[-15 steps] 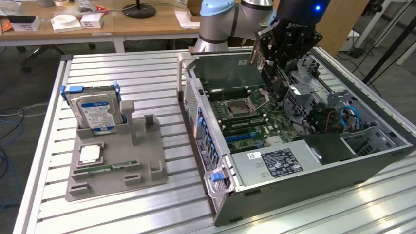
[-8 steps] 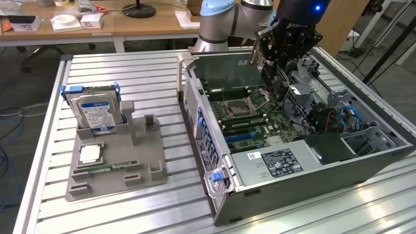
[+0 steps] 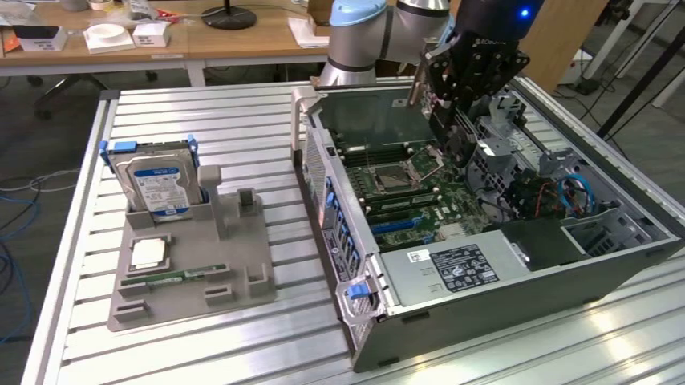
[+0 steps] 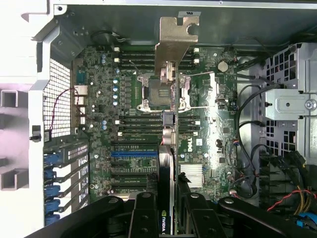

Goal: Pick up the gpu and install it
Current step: 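Insert the gpu into the slot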

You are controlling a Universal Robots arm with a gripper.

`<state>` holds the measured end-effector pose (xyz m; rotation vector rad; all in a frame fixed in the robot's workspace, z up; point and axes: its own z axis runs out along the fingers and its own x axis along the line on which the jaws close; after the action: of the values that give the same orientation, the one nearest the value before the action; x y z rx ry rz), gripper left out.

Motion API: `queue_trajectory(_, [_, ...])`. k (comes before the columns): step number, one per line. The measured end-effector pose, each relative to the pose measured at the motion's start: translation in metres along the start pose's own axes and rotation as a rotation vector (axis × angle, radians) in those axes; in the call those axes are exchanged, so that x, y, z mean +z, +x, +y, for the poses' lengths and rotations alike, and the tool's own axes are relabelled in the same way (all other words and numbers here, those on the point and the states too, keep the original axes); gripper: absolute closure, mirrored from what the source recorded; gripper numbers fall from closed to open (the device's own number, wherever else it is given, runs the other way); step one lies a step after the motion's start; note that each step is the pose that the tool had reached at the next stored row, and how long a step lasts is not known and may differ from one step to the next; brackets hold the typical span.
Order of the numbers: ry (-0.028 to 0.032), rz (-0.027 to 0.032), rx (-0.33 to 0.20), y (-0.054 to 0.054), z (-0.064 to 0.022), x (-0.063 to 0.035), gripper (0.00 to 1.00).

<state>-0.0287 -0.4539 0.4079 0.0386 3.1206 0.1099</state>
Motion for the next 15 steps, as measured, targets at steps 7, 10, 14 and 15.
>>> queue_trajectory(7, [-0.0004,0.0014,-0.02,0.0,0.0,0.0,0.74])
queue_trajectory(10, [-0.0006,0.002,-0.028,0.0,0.0,0.0,0.74])
queue_trajectory(14, [-0.0008,0.0028,-0.04,0.0,0.0,0.0,0.74])
queue_trajectory(15, [-0.0009,0.0031,-0.043,0.0,0.0,0.0,0.74])
